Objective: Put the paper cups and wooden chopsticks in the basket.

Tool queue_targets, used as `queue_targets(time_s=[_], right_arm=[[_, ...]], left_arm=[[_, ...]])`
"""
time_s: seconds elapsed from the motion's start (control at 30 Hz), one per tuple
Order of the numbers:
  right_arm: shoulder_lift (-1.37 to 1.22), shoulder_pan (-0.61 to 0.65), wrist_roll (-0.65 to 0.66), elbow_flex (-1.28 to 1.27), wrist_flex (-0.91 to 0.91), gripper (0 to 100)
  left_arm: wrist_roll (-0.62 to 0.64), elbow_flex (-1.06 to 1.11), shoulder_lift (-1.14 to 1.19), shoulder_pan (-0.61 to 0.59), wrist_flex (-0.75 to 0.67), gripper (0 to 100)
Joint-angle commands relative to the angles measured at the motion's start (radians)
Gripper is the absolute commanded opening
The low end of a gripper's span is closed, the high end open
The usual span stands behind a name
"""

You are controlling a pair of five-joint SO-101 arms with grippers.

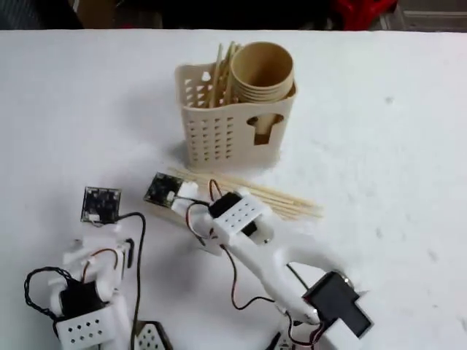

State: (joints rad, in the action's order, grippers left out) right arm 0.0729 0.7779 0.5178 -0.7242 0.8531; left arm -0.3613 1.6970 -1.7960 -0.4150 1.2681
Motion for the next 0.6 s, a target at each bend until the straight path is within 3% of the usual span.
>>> queue_targets(time_s=[0.0,0.57], right_arm=[[0.005,0.008,-0.003,0.009,-0.010,10.9],[-0.022,0.058,-0.009,0.015,0.047,14.4]], left_arm=[[-0.005,-0.003,-0.004,-0.005,0.002,22],[-0.005,-0.003,-0.004,-0.005,0.002,22]])
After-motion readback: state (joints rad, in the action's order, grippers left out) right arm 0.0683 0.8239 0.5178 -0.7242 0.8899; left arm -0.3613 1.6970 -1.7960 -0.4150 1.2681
